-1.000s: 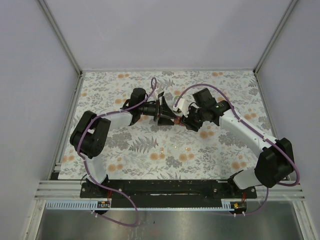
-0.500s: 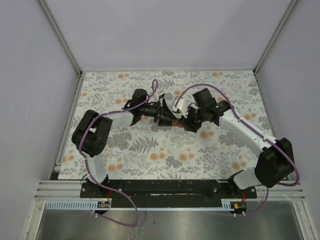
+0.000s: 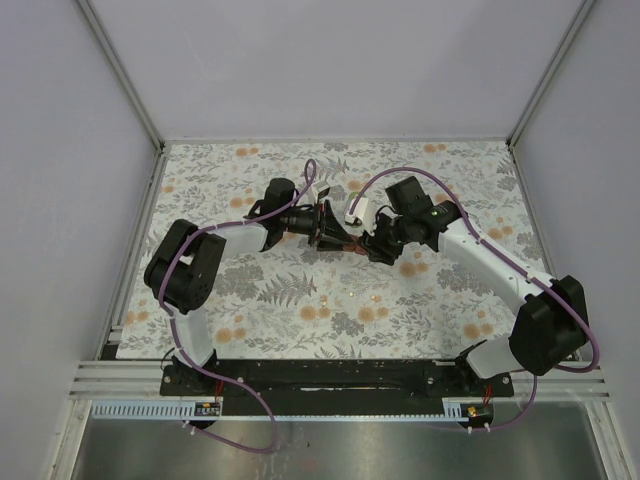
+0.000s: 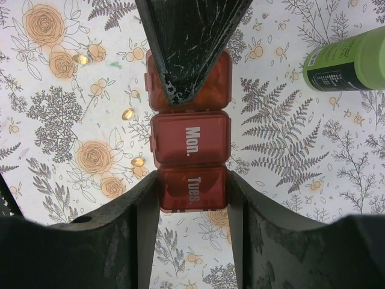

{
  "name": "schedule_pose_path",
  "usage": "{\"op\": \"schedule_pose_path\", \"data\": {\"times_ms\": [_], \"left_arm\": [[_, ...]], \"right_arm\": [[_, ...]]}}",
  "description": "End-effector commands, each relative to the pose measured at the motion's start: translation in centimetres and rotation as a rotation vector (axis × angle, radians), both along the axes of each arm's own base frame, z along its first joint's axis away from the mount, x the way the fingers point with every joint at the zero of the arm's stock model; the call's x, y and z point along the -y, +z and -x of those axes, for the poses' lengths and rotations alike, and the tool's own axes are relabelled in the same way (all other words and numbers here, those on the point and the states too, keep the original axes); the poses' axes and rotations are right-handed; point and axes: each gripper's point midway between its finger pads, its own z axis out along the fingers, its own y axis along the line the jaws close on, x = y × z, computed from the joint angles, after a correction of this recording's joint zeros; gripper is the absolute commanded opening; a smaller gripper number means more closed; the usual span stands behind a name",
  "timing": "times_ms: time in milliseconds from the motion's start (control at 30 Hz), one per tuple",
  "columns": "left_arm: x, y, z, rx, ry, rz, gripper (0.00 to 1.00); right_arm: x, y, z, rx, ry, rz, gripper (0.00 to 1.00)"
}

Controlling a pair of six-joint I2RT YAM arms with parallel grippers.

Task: Sort the pills into containers
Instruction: Close the pill container at the center of the board.

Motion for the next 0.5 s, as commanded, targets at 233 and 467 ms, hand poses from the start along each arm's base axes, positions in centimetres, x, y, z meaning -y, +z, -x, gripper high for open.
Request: {"op": "schedule_pose_path", "data": {"times_ms": [233,467], "left_arm": [[0.14,2.73,0.3,0.116,-0.037,0.063,0.57],[-0.01,2.57,0.53,0.121,-0.039,0.057,0.55]], "right_arm": [[-0.02,1.69,-0.68,0.028,-0.022,-0.041,0.0],[0.19,1.92,-0.97,0.032,-0.032,-0.04,0.0]]}}
